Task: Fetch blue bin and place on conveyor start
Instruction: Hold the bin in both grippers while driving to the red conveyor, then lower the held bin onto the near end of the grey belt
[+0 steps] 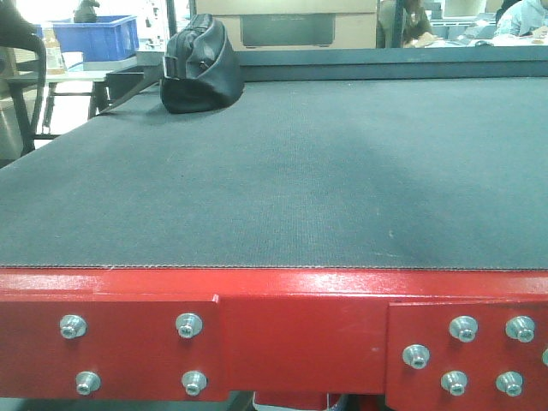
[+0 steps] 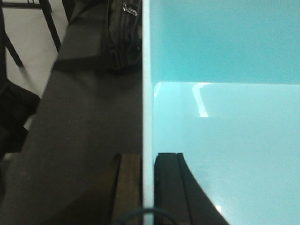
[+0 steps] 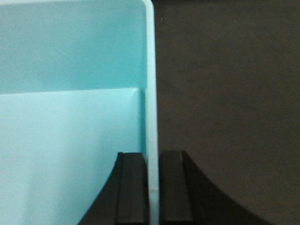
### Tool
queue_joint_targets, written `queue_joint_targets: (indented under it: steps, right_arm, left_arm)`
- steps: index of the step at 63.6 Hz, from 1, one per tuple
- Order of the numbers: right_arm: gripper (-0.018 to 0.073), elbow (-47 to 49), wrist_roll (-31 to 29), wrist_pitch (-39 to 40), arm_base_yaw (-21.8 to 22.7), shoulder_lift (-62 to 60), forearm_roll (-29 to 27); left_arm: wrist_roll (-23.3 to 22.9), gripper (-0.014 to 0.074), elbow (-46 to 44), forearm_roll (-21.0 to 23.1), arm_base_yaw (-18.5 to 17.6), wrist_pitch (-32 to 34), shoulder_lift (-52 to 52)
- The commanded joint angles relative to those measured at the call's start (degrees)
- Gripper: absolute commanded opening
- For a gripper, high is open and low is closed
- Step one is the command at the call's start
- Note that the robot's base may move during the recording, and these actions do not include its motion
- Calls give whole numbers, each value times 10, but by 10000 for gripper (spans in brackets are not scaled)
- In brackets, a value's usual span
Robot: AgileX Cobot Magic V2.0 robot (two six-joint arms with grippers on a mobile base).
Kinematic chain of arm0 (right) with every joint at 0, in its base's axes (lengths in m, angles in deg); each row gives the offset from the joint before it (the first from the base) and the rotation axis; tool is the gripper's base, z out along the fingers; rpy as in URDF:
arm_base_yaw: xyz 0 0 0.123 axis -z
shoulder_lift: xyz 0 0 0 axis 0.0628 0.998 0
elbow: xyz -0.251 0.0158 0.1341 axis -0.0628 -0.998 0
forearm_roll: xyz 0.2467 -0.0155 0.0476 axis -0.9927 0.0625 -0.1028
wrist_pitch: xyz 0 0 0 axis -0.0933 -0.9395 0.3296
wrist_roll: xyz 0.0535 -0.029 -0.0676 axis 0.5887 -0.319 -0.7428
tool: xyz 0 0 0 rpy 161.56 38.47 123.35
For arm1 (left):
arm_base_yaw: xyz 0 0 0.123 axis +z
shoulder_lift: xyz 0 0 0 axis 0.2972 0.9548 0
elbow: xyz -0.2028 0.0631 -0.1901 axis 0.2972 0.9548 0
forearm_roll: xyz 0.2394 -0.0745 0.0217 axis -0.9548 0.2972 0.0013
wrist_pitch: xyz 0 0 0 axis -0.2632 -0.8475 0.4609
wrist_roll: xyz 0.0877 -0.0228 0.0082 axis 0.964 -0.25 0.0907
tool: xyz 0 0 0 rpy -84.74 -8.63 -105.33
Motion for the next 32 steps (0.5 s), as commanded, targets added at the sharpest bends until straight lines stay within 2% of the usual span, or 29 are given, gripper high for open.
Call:
queue_joint_targets:
  steps: [1, 10, 13, 17, 24, 32]
  right_arm:
    - [-154, -30, 7, 37, -1, -3, -2]
    - [-154, -116, 13, 109, -1, -3, -29]
    - [-154, -149, 26, 138, -1, -3, -30]
    - [-154, -195, 46, 179, -1, -2, -30]
    - [-154, -259, 52, 240, -1, 1, -30]
    - [-154, -327, 76, 320, -1, 16, -30]
  left_arm:
    - [-9, -111, 0, 25, 2, 14, 6]
    - [-9, -111, 41, 34, 7, 36, 21]
    - [-26, -111, 69, 36, 10, 50, 23]
    - [-56, -111, 122, 42, 16, 92, 24]
    - [-58, -111, 209, 72, 31, 164, 24]
    - [-75, -111, 299, 83, 37, 254, 24]
